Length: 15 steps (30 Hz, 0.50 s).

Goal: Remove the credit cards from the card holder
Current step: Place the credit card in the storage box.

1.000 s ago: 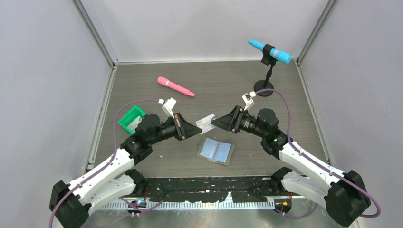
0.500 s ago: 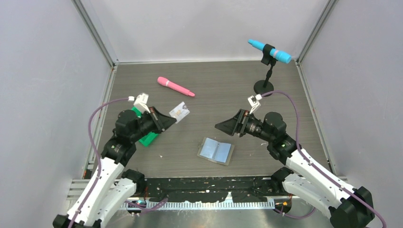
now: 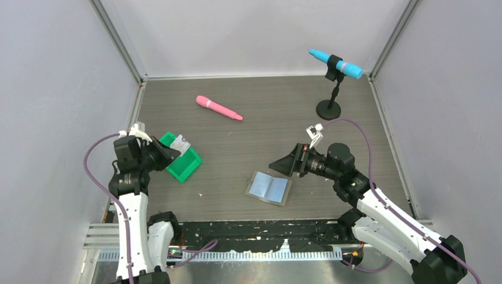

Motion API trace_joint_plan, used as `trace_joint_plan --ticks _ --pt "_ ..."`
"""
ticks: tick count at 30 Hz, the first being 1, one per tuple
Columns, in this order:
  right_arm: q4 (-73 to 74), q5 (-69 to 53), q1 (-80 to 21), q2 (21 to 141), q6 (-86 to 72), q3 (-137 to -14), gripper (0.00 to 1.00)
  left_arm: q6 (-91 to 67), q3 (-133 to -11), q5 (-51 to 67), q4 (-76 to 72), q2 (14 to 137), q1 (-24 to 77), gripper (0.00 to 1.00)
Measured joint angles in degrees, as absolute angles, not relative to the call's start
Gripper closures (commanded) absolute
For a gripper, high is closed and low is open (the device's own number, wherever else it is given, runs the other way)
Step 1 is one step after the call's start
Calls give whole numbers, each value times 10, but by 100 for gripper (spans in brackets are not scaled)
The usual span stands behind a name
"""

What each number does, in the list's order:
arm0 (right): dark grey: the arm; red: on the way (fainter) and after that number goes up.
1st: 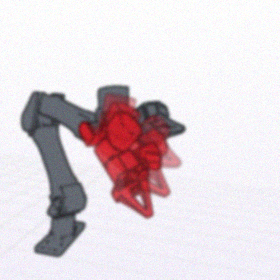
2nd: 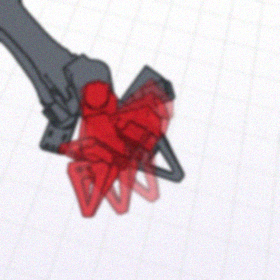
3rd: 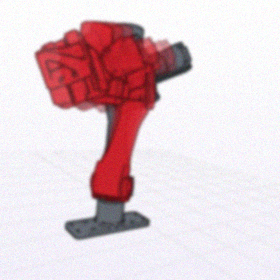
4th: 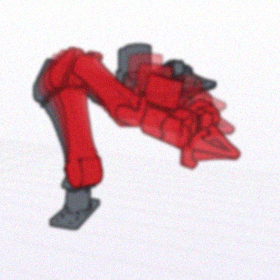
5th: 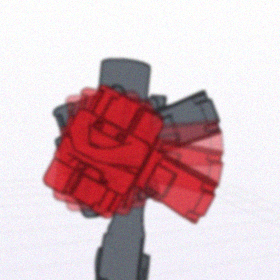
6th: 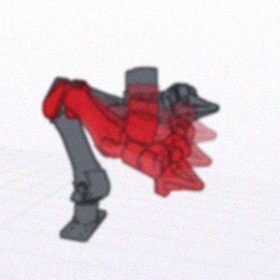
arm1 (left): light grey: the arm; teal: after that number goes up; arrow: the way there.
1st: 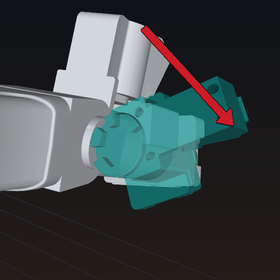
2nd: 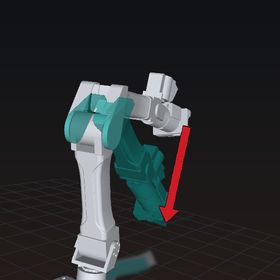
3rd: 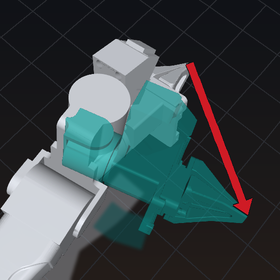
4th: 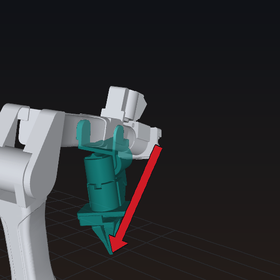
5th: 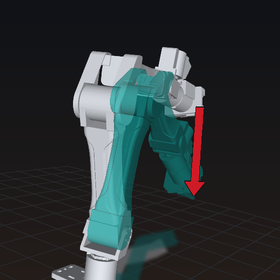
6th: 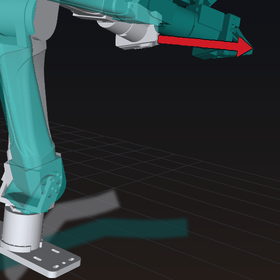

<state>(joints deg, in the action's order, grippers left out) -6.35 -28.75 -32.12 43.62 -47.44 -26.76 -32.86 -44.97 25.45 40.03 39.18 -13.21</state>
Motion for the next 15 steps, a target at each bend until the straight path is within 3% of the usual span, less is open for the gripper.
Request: trace_joint_plan --ticks 15 --pt "-3 -307 -321 397 -448 -263 4 -277 -461 168 430 538 -204 100"
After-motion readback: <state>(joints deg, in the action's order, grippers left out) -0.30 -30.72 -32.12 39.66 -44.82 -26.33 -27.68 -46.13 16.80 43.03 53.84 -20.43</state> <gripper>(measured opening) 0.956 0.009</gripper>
